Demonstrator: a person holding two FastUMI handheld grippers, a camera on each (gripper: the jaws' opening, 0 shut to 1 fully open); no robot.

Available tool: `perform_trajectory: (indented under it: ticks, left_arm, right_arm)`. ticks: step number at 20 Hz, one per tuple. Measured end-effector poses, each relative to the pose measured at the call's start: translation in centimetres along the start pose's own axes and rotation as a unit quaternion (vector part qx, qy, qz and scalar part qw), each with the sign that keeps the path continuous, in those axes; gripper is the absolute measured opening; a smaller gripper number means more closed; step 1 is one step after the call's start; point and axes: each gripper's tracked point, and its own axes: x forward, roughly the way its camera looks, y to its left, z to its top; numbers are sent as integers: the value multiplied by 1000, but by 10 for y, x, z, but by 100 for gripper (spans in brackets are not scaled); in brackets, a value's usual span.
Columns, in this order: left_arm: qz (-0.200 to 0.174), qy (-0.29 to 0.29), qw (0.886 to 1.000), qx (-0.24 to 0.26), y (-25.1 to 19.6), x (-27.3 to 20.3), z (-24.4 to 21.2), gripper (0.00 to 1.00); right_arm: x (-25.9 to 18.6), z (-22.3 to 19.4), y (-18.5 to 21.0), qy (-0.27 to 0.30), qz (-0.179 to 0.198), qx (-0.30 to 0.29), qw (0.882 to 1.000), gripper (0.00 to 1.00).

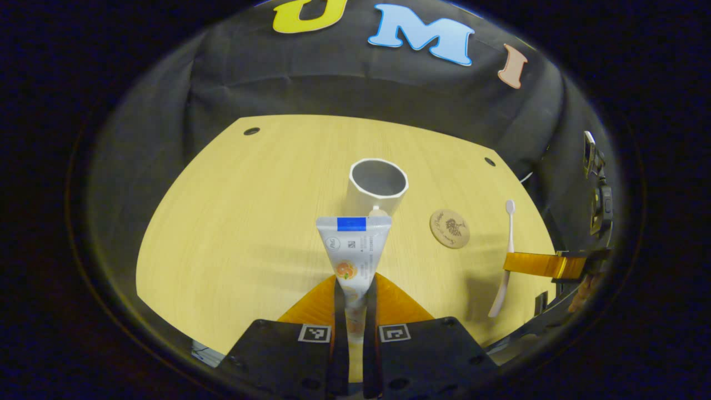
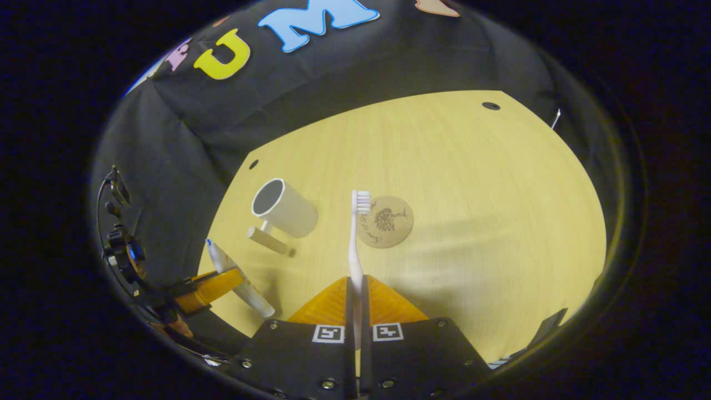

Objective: Put the toothbrush and toothpaste on the desktop into the cup, then pick up the cup and place it on the coaster on the desktop.

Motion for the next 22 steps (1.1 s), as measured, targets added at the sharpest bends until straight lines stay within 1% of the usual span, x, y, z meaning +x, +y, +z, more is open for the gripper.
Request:
perform_trajectory:
  ticks: [6,10,16,18,22]
  left_arm:
    - [7,-79,997,-2,14,-14,54,17]
    - [11,-134,991,-1,20,-16,96,17]
    - [0,-224,975,7,18,-28,152,17]
    - [-12,-252,968,6,11,-27,173,17]
    - [-35,-280,959,9,-3,-22,193,17]
  right_arm:
    - [-7,33,17,-57,23,-30,998,4]
    - [-14,57,28,-98,35,-42,994,4]
    - [-27,85,44,-152,46,-61,985,4]
    - [-32,91,46,-166,41,-69,983,4]
    - [-36,94,44,-180,35,-73,980,4]
